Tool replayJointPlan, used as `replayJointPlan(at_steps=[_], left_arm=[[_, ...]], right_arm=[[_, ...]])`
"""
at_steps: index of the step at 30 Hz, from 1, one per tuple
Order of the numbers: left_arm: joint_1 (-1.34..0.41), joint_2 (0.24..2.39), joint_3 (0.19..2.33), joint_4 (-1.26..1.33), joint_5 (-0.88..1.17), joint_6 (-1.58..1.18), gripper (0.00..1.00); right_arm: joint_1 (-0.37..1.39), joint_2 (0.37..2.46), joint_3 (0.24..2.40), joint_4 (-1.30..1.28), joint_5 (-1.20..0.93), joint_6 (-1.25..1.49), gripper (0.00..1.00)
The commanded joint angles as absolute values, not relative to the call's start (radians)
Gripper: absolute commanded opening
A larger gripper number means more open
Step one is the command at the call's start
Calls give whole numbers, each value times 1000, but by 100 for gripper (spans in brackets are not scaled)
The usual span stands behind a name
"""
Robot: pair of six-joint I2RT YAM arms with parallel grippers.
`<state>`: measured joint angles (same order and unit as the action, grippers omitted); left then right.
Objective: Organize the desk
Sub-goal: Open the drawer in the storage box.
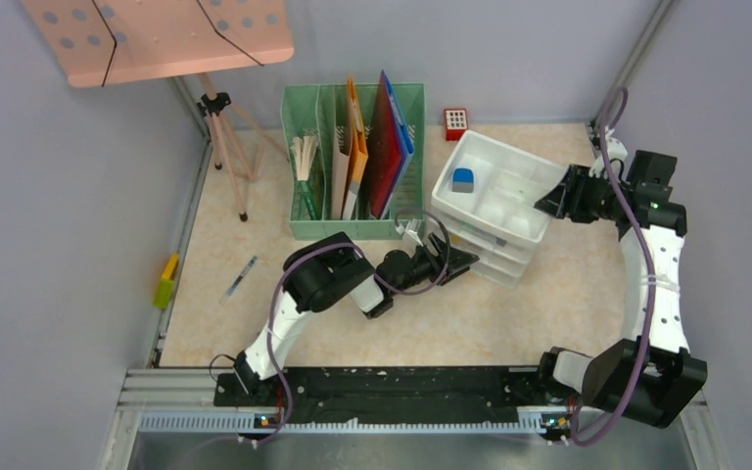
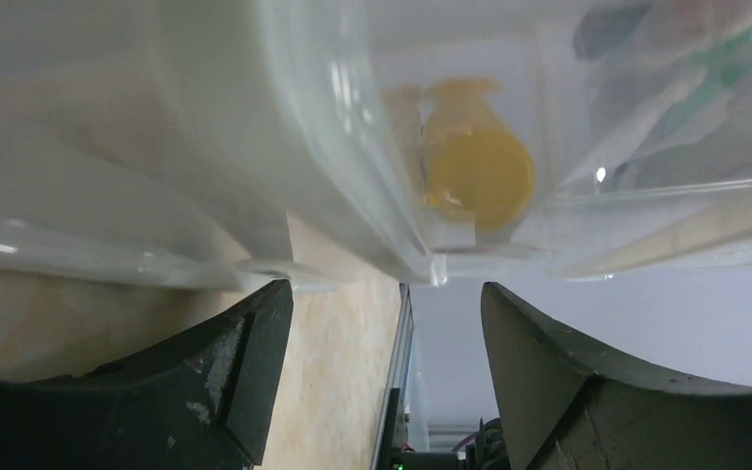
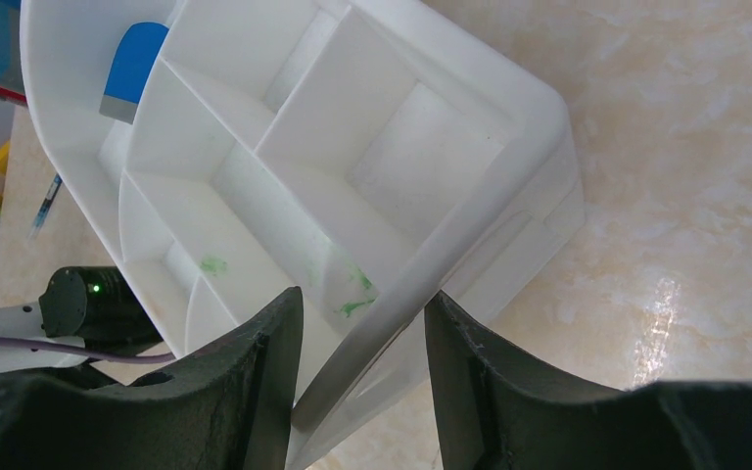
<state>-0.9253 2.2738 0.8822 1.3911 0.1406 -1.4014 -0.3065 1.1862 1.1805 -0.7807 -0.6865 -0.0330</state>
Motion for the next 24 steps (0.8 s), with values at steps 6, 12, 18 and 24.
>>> replayJointPlan(at_steps=[6,12,18,24], left_arm=[[-895,2352,994,1478,158,-1406,74],[-894,2365,1020,1524,173,-1434,73],[-896,2342,993,1571,194,-1411,71],[-906,2313,980,1602,220,-1399,69]], right_arm=[[-304,1209,1168,-842,-680,-94,47],[-305,1206,1156,-836,-683,-94,47],[-305,1212,1157,-831,-686,-95,47],[-305,1213,1156,-832,-680,-100,47]])
